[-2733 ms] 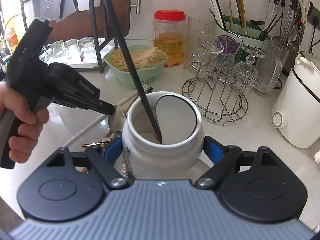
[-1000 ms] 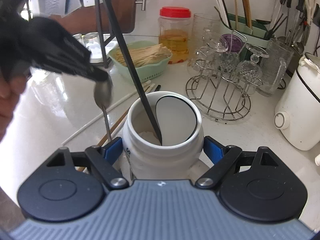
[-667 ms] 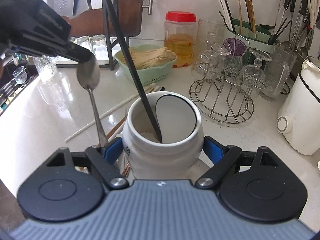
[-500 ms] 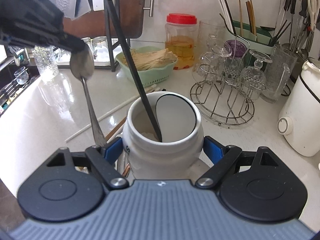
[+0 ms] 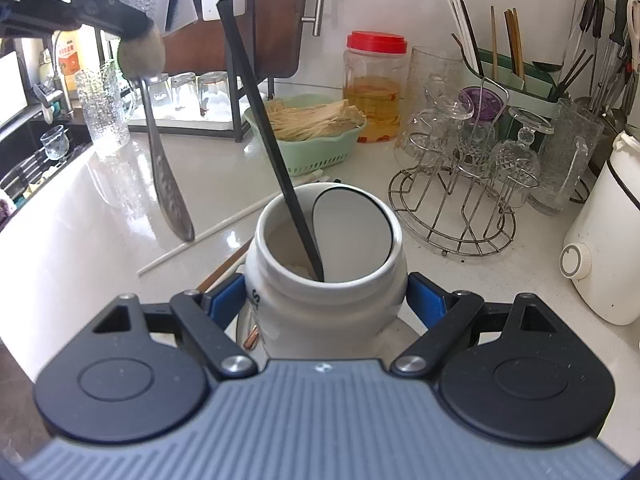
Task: Organize utensils
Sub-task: 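Lift the steel spoon with the left tool and carry it over the jar, then lower the steel spoon into the jar and open the left tool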
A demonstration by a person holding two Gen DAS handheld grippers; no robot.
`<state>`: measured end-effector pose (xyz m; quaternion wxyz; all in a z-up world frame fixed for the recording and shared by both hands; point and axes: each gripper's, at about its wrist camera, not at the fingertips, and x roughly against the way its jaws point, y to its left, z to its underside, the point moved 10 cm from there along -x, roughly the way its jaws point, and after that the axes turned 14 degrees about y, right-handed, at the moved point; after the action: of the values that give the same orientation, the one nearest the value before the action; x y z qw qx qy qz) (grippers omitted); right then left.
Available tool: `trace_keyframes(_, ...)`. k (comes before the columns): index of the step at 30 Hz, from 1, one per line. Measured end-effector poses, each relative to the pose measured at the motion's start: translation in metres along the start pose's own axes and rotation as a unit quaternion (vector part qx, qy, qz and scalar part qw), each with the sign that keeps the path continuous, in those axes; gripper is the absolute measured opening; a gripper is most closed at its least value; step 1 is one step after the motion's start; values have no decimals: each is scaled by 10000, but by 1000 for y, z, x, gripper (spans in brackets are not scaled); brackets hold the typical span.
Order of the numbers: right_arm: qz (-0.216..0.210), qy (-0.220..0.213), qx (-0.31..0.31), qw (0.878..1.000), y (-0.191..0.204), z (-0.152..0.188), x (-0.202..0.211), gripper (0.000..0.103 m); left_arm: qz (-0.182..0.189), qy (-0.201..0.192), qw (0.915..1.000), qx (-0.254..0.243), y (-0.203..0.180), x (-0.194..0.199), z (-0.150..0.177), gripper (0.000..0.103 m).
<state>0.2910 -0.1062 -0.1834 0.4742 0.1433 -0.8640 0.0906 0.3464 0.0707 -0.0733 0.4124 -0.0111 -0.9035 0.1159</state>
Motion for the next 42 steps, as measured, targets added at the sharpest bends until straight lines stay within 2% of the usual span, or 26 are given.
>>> trace_keyframes(12, -30, -58, -31, 10000, -1, 0, 0, 89, 87, -407, 9986, -326, -33, 37, -26, 0)
trace_keyframes(23, -14, -25, -78, 10000, 0, 0, 0, 89, 475, -650, 9946, -649, -65, 67, -44, 0)
trace_keyframes(31, -10, -43, -73, 10000, 0, 0, 0, 89, 663, -566, 9919, -919, -87, 53, -40, 0)
trace_keyframes(42, -20, -76, -61, 10000, 1, -2, -1, 89, 534, -450, 9829, -1705, -115, 17, -24, 0)
